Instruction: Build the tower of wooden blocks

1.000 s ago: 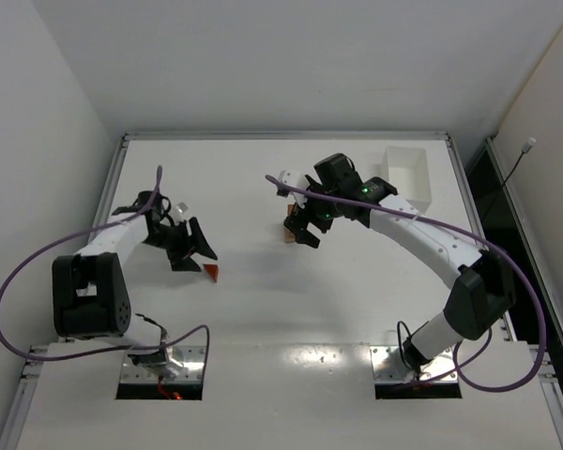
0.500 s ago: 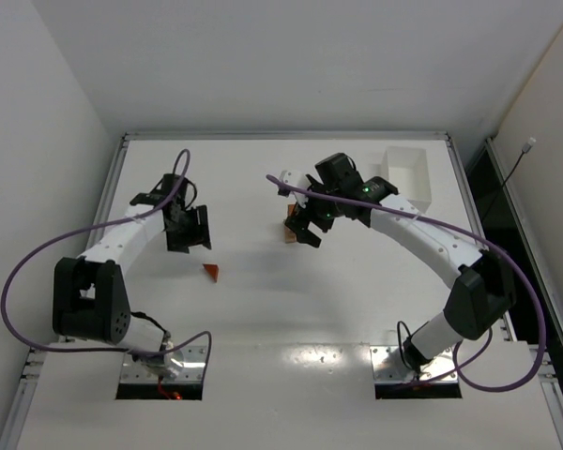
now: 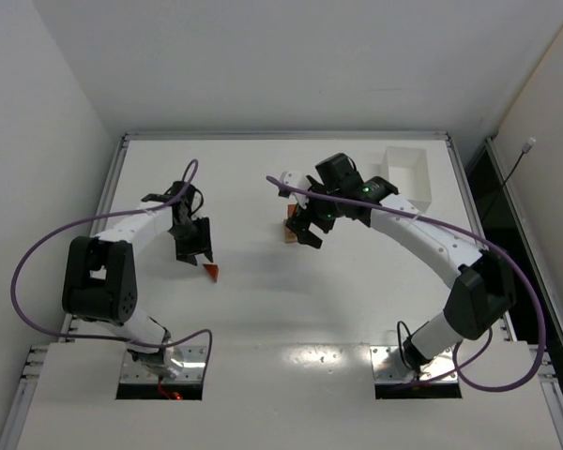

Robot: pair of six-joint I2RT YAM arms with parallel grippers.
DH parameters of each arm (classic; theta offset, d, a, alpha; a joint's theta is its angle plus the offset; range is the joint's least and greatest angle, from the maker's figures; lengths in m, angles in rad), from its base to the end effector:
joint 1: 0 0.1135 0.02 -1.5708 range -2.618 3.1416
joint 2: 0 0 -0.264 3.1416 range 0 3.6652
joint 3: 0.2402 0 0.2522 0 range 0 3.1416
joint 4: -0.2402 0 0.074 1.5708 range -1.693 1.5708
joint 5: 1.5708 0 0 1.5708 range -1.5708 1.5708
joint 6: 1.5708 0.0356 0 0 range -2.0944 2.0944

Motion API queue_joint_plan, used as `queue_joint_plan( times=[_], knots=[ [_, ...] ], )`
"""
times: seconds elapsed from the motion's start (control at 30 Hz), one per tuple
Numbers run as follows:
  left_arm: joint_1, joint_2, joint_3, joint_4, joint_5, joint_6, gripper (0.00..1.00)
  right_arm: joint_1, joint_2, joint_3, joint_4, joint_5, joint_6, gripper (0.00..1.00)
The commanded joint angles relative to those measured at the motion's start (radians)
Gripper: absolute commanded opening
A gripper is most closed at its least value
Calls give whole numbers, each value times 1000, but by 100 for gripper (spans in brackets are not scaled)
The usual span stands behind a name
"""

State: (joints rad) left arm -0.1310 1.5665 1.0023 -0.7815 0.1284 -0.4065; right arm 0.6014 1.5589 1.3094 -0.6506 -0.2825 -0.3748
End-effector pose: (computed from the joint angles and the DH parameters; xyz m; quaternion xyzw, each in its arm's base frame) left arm 0.2793 -0.0414 0.1907 -0.1290 0.9832 -0.0912 0.0911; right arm 0.2717 0.1985 0.2904 -0.4793 0.8040 0.1689 0.3087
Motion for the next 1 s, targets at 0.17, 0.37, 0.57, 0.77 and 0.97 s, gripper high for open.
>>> queue_joint_plan(
  times=[0.17,0.37,0.57,0.77,0.97],
  knots=[
    [2,6,3,-30,25,-29,41,-18,1,30,0,-3,-18,88],
    [14,6,2,-30,25,-51,41,-18,10,39,0,-12,-18,88],
    [44,26,-8,-30,45,-71,42,-18,20,39,-9,-30,-18,88],
    [80,46,-8,-39,57,-113,42,-18,20,48,-9,-40,-18,88],
    [80,78,10,-50,105,-161,43,-18,29,48,-18,-49,-18,88]
  ],
)
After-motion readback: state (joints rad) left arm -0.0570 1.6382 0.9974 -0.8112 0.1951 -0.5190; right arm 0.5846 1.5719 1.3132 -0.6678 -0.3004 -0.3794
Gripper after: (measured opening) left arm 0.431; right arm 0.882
